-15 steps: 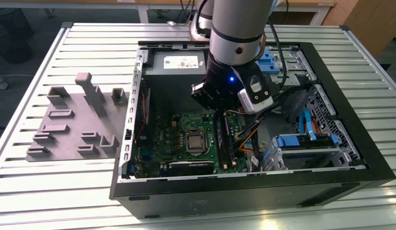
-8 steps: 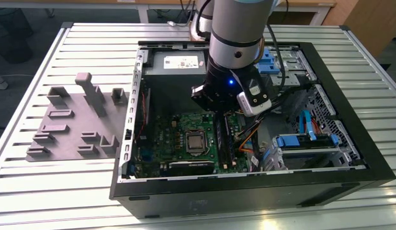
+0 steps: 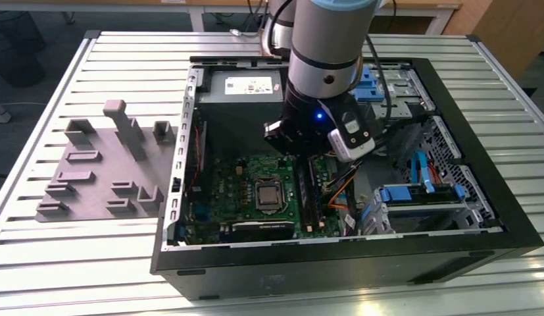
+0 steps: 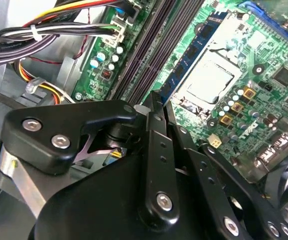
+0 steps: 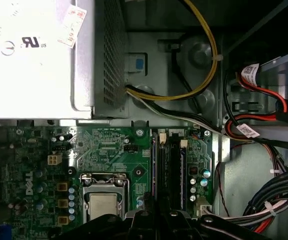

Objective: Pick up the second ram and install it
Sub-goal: 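Insert the second ram into the second slot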

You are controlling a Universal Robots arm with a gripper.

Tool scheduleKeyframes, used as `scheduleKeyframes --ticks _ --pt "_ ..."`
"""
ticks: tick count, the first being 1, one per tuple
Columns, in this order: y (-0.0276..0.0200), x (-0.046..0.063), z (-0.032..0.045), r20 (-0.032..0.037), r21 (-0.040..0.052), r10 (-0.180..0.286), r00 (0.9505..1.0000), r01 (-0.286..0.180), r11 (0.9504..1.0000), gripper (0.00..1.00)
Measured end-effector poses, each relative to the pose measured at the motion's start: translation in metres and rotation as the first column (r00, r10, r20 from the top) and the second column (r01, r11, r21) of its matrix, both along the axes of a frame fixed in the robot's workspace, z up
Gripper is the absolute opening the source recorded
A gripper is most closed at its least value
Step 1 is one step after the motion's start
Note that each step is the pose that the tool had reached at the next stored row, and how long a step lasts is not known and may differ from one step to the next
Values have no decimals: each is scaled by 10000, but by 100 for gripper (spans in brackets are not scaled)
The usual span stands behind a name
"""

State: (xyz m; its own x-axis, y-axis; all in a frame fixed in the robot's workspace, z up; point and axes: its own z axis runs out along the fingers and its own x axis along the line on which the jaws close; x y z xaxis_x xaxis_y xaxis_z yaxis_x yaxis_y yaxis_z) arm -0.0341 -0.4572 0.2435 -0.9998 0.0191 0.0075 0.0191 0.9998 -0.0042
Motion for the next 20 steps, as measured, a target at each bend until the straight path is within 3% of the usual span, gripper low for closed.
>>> scheduleKeyframes --ticks 5,20 --pt "-12 10 -76 0 0 -132 9999 132 9999 14" --pt "-112 32 -138 -1 26 -240 9997 240 9997 14"
